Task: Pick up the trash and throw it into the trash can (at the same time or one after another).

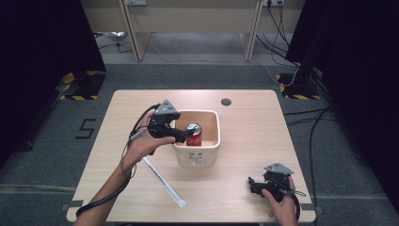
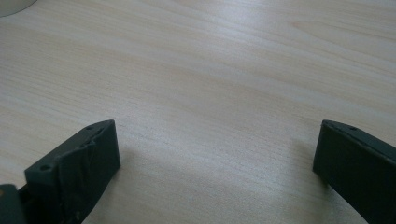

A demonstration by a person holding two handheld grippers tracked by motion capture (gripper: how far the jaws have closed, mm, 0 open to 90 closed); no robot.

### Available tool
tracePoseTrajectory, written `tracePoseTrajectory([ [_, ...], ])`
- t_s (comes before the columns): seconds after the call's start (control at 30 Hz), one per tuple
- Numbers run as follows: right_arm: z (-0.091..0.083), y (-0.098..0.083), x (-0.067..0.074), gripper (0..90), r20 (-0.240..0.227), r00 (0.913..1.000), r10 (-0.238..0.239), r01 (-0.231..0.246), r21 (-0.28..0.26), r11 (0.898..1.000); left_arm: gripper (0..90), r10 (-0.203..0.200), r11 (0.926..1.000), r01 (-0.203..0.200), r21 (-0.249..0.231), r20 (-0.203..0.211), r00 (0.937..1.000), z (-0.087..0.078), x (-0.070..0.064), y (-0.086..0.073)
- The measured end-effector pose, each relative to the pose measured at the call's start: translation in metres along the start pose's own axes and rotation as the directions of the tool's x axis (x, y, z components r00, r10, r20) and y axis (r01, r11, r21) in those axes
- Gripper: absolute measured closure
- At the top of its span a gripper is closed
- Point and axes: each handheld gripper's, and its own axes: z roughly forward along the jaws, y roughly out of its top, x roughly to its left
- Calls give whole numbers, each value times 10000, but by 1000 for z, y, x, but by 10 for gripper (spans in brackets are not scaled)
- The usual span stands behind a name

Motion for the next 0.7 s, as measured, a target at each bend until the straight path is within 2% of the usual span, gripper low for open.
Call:
tracePoseTrajectory([
  [0.33, 0, 0, 0, 6, 2, 10000, -7, 7, 18, 10000, 170, 72, 9999, -75, -156, -179, 9998, -26, 0, -7],
  [0.4, 0, 0, 0, 6, 4, 10000, 5, -5, 22, 10000, 170, 111, 9998, -116, -168, -300, 9995, -36, 0, -12],
  [0.7, 0, 0, 0, 6, 2, 10000, 26, -26, 17, 10000, 170, 201, 9998, -204, -87, -272, 9994, -52, -7, -30],
])
